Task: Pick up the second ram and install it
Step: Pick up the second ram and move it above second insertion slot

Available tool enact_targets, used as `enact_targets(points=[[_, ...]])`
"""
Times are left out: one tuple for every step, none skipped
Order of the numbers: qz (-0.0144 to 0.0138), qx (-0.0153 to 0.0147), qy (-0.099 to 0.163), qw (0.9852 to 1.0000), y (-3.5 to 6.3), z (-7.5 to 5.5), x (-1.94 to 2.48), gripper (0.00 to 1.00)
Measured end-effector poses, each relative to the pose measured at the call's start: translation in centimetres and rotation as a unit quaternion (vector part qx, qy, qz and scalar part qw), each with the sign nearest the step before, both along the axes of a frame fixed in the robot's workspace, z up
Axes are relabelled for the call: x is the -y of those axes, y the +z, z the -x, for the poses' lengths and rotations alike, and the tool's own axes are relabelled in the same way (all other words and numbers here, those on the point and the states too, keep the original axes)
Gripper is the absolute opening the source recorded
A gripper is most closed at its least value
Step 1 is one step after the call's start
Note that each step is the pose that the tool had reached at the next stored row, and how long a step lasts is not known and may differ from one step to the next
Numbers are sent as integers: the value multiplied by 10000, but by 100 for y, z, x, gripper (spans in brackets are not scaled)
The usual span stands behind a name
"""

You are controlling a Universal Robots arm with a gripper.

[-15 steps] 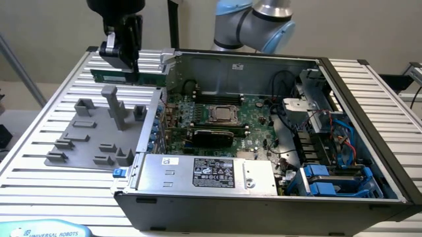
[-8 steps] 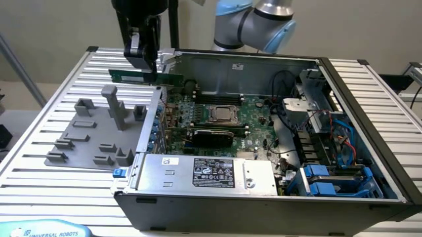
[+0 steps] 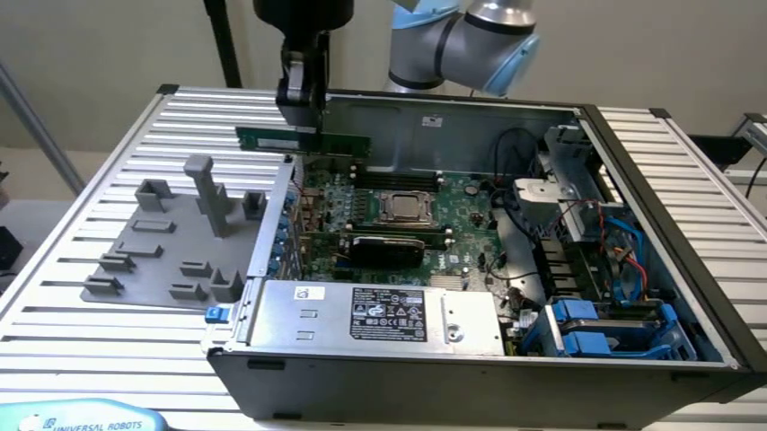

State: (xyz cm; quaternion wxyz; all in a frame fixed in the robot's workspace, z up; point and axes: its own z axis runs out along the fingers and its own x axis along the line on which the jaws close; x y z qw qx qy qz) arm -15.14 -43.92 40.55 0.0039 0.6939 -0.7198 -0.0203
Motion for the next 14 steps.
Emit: enact_targets(points=[[-2, 0, 0, 10000, 0, -49, 0, 14], [-4, 0, 0, 10000, 0, -94, -1, 14], [-4, 0, 0, 10000, 0, -139, -1, 14], [-6, 0, 0, 10000, -1, -184, -2, 14], [-6, 0, 0, 10000, -1, -228, -4, 14], [-5, 0, 0, 10000, -2, -273, -6, 14], [-6, 0, 0, 10000, -10, -395, -18, 14], [-6, 0, 0, 10000, -18, -471, -33, 14], [-6, 0, 0, 10000, -25, -515, -43, 14], [-5, 0, 0, 10000, -31, -559, -55, 14], [-5, 0, 0, 10000, -39, -606, -71, 14], [-6, 0, 0, 10000, -49, -648, -90, 14], [-6, 0, 0, 10000, -60, -681, -115, 14], [-6, 0, 0, 10000, -75, -714, -147, 14]])
